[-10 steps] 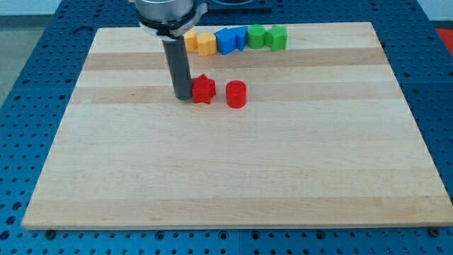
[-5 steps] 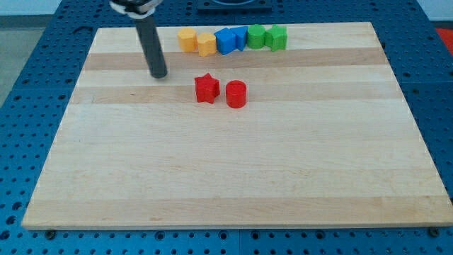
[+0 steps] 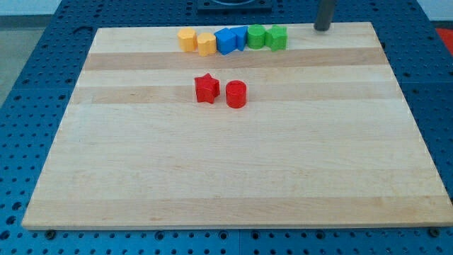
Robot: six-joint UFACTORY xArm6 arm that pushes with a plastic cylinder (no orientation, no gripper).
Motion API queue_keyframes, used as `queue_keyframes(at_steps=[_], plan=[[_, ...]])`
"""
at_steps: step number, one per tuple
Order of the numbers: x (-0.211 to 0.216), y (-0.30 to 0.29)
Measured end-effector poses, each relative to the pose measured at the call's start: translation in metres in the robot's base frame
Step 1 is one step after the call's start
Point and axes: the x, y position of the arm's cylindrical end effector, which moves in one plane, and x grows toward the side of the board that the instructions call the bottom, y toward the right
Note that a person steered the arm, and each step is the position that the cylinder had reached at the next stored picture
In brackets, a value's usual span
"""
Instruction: Push green star slightly down
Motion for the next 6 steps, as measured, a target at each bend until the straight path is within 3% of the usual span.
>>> queue_keyframes(at_steps=[1,2,4,6], plan=[[0.001,-0.03],[0.038,-0.079],[0.116,-0.09],[0.058,-0.097]])
